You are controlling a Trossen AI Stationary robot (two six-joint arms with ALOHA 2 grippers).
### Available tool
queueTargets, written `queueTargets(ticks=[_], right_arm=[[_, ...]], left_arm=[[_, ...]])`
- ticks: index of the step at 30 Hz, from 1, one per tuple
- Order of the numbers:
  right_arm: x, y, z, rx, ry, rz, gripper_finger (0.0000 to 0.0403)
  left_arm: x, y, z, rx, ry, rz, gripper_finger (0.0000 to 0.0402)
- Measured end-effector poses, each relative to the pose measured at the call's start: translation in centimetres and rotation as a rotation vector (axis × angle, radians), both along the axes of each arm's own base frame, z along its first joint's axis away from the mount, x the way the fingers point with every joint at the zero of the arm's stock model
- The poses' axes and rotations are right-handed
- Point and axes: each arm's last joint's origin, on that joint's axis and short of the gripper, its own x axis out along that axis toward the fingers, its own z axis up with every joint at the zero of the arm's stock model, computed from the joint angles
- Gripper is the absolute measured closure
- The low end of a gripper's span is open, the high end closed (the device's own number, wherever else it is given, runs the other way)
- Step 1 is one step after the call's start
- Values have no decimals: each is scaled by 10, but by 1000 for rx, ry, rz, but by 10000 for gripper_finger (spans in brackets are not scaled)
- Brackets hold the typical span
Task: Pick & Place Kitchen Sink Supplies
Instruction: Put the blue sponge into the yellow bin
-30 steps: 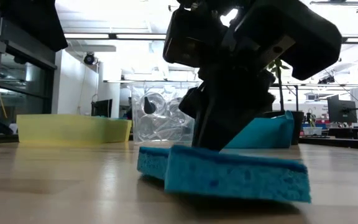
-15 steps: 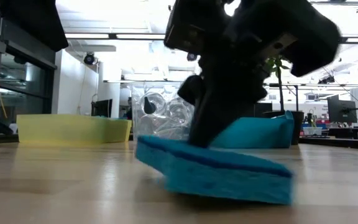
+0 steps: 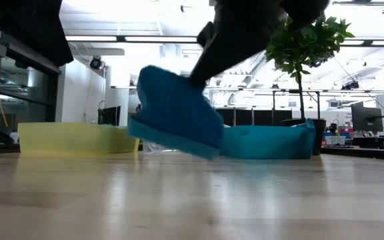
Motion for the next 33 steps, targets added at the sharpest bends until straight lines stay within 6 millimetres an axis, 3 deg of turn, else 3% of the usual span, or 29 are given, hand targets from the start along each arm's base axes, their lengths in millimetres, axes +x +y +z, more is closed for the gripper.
queueTargets(ticks=[12,25,33], right_arm=[[-2,-13,33,-244,-200,-194,403],[4,-21,40,-393,-269,-200,402],[8,-23,44,-420,-308,-176,402]], left_arm=[[8,-3,-4,83,-131,-41,234],[30,-19,7,235,-233,-260,234],[42,-12,10,231,-266,-234,234]])
